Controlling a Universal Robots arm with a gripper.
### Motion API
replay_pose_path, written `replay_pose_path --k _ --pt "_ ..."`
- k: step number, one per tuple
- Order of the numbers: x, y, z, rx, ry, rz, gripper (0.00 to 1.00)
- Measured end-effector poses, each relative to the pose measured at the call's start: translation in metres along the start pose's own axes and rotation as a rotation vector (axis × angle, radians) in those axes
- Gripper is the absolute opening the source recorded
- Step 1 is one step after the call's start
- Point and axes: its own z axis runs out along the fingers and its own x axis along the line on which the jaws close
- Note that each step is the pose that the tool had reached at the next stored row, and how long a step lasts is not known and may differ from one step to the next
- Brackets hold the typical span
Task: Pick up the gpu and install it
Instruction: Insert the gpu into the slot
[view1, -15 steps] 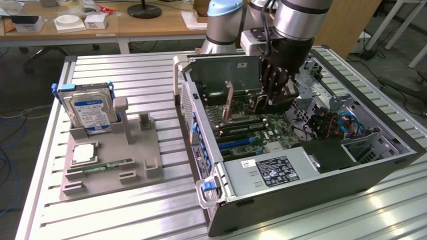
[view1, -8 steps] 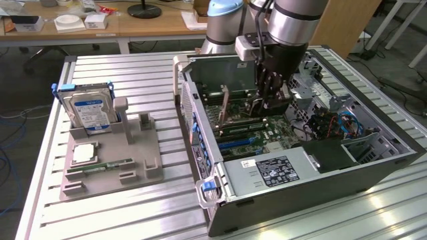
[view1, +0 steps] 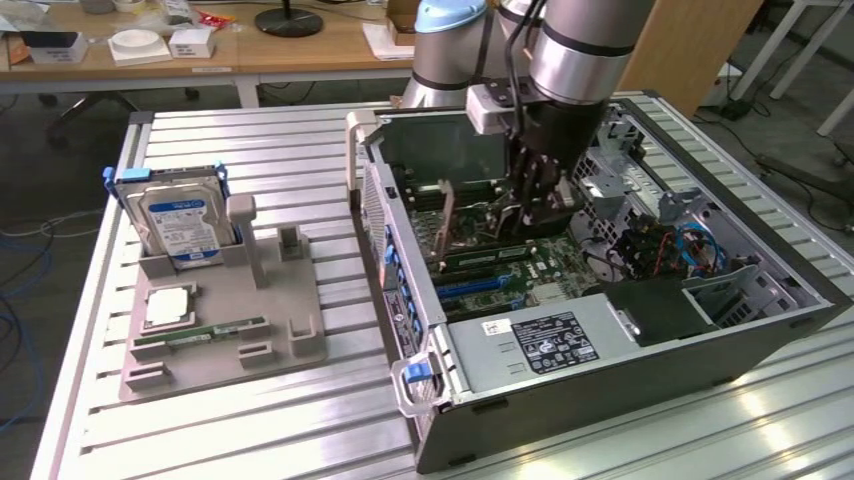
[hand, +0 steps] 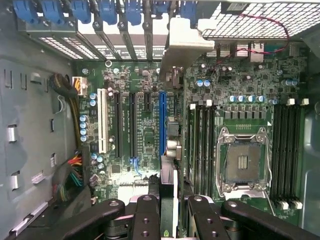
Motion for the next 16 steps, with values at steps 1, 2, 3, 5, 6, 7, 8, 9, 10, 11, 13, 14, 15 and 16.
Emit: replay_pose_path --k 1,2,3,5,6,7,8,9,10,11,13,14,15,16 --pt "0.000 0.0004 0.0010 -0.0003 0.0001 0.000 0.27" --pt "0.000 0.0009 0.0021 -0.0005 0.0001 0.000 0.27" --pt "0.000 0.0018 0.0033 -0.0006 0.0001 0.000 0.27" --pt "0.000 0.0053 0.0057 -0.0008 0.0001 0.000 0.27" --pt "0.000 0.0063 0.0067 -0.0009 0.0000 0.000 0.27" --pt "0.000 0.0068 0.0077 -0.0010 0.0000 0.000 0.27" --pt "0.001 0.0069 0.0083 -0.0012 0.0002 0.000 0.27" --pt "0.002 0.0070 0.0089 -0.0012 0.0002 0.000 0.27" --pt "0.003 0.0072 0.0095 -0.0012 0.0001 0.000 0.27" --pt "0.004 0.0076 0.0103 -0.0010 0.0000 0.000 0.27" --pt "0.004 0.0104 0.0123 -0.0012 0.0001 0.000 0.27" --pt "0.004 0.0124 0.0135 -0.0011 0.0000 0.000 0.27" --pt "0.004 0.0136 0.0146 -0.0012 0.0000 0.000 0.27" --pt "0.004 0.0145 0.0158 -0.0013 0.0001 0.000 0.27"
